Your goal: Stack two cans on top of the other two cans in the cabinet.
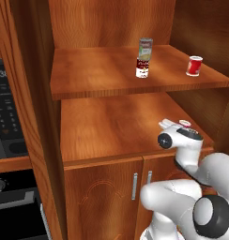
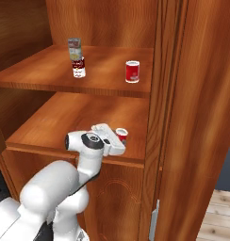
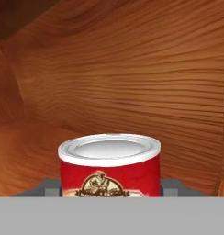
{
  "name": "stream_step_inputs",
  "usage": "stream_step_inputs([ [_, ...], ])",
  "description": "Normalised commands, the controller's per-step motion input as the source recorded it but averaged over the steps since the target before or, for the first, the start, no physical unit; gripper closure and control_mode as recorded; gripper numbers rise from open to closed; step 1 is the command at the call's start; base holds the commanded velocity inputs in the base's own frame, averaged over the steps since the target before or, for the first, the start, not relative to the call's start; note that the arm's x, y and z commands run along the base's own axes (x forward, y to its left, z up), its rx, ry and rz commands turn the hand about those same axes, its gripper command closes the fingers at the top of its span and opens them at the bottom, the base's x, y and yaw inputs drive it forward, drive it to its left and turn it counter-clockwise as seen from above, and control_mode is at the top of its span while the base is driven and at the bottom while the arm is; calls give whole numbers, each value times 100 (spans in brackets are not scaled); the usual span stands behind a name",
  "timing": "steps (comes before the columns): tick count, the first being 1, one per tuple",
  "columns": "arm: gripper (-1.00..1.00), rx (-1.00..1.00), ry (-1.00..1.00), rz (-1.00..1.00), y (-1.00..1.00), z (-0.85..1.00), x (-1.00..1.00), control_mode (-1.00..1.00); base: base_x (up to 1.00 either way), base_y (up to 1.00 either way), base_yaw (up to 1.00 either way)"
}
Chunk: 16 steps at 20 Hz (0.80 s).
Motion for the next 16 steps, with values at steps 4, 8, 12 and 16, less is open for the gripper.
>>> stream_step_inputs([
  [4, 100, 0, 5, 16, 5, 34, -36, -100, 0, 0, 0],
  [8, 100, 0, 9, 14, 8, 33, -35, -100, 0, 0, 0],
  [12, 100, 0, 14, 14, 9, 26, -35, -100, 0, 0, 0],
  [16, 100, 0, 23, 10, 21, 23, -35, -100, 0, 0, 0],
])
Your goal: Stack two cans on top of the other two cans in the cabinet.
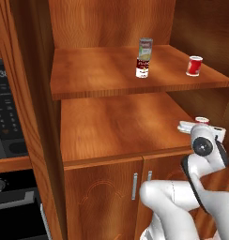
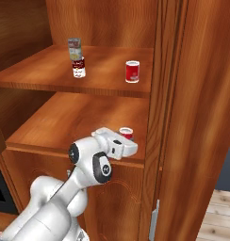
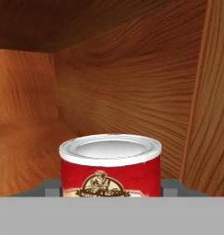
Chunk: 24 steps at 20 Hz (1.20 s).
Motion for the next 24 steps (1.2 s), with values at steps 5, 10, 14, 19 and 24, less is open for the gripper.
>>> stream_step_inputs([
  [5, 100, 0, 26, 8, 36, 26, -25, -100, 0, 0, 0],
  [10, 100, 2, 24, 7, 38, 30, -20, -100, 0, 0, 0],
  [14, 100, 9, 18, 5, 17, 34, -30, -100, 0, 0, 0],
  [19, 100, 9, 3, 1, 18, 24, -32, -100, 0, 0, 0],
  [24, 100, 5, 7, 0, 5, 31, -24, -100, 0, 0, 0],
])
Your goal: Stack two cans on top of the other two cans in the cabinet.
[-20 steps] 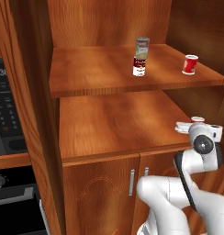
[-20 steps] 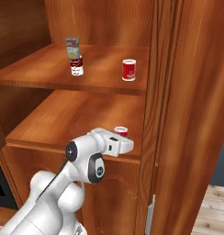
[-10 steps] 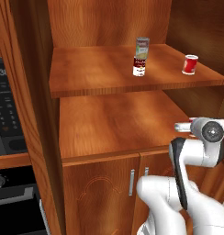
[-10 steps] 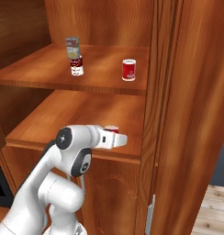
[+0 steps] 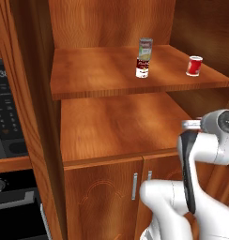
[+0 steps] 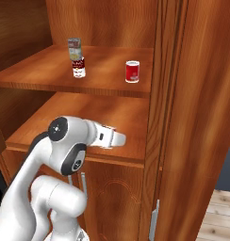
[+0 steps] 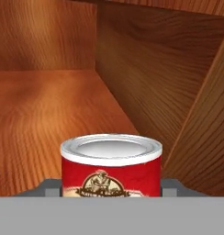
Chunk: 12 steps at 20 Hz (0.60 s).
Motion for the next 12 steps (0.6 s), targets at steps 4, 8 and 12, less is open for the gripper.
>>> stream_step_inputs([
  [4, 100, 0, 3, 2, 7, 20, -35, -100, 0, 0, 0],
  [8, 100, 0, 0, 2, 14, 12, -30, -100, 0, 0, 0],
  [12, 100, 0, 0, 1, 5, 38, -19, -100, 0, 0, 0],
])
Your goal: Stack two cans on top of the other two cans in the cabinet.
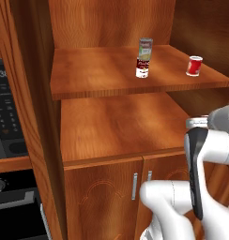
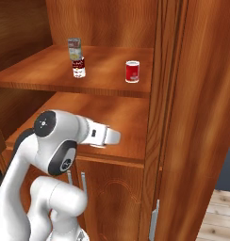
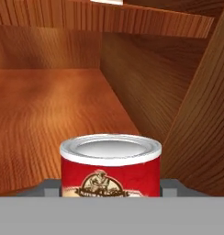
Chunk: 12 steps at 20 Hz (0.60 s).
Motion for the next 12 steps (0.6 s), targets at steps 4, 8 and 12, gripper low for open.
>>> stream_step_inputs([
  [4, 100, 0, -3, 2, 7, 44, -11, -100, 0, 0, 0],
  [8, 100, 0, -8, 4, 6, 46, -15, -100, 0, 0, 0],
  [12, 100, 0, -2, 2, 7, 46, -16, -100, 0, 0, 0],
])
